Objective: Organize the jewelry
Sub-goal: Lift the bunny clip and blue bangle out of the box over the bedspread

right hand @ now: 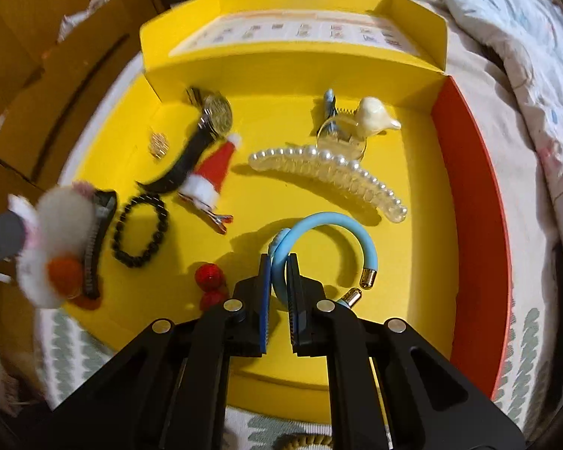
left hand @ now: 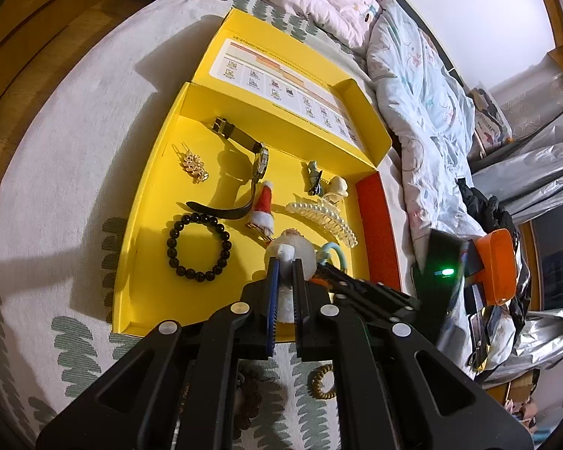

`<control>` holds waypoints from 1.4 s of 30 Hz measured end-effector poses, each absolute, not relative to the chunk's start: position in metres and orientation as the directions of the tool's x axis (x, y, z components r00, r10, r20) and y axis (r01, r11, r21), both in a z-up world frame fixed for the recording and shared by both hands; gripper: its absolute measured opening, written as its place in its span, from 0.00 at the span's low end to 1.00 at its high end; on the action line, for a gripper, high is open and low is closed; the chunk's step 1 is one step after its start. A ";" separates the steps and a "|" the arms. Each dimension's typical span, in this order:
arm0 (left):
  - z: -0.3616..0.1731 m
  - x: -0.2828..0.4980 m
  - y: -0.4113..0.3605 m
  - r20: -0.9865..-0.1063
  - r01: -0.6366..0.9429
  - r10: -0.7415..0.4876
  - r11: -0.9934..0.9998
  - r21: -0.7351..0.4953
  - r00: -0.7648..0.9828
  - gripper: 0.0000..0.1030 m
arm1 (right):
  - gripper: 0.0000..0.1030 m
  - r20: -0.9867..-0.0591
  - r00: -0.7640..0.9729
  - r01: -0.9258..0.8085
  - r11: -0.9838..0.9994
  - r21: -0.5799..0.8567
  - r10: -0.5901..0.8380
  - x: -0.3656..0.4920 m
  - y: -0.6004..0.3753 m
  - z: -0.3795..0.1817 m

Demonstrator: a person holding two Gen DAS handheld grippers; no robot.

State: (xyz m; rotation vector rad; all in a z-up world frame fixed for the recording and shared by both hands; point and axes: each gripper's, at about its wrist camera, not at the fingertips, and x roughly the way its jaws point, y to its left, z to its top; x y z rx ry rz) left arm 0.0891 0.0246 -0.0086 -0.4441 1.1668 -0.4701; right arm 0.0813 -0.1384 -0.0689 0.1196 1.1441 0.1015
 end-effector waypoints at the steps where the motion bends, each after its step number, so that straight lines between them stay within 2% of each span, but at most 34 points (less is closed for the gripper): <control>1: -0.008 0.089 0.026 -0.759 0.120 -0.567 0.819 -0.561 0.320 0.06 | 0.09 -0.890 0.421 -0.015 0.983 0.184 0.173 0.080 -0.146 -0.062; 9: -0.003 0.084 0.027 -0.756 0.132 -0.567 0.819 -0.558 0.326 0.06 | 0.09 -0.817 0.487 0.002 0.936 0.353 0.307 0.065 -0.184 -0.023; 14: 0.000 0.078 0.028 -0.760 0.140 -0.561 0.825 -0.548 0.329 0.06 | 0.09 -0.792 0.516 0.000 0.925 0.379 0.325 0.048 -0.201 0.002; 22: 0.005 0.036 0.050 -0.772 0.153 -0.538 0.841 -0.519 0.337 0.06 | 0.09 -0.785 0.555 0.001 0.943 0.332 0.276 -0.016 -0.231 0.036; 26: -0.005 0.009 0.066 -0.799 0.127 -0.519 0.853 -0.506 0.305 0.06 | 0.09 -0.817 0.526 0.046 0.951 0.304 0.236 -0.049 -0.250 0.014; 31: -0.018 -0.006 0.087 -0.849 0.065 -0.431 0.899 -0.433 0.306 0.06 | 0.09 -0.885 0.429 0.084 0.967 0.240 0.182 -0.071 -0.257 -0.031; 42: -0.070 -0.006 0.105 -0.929 -0.022 -0.303 0.949 -0.315 0.211 0.06 | 0.09 -0.942 0.309 0.112 0.979 0.172 0.130 -0.061 -0.249 -0.086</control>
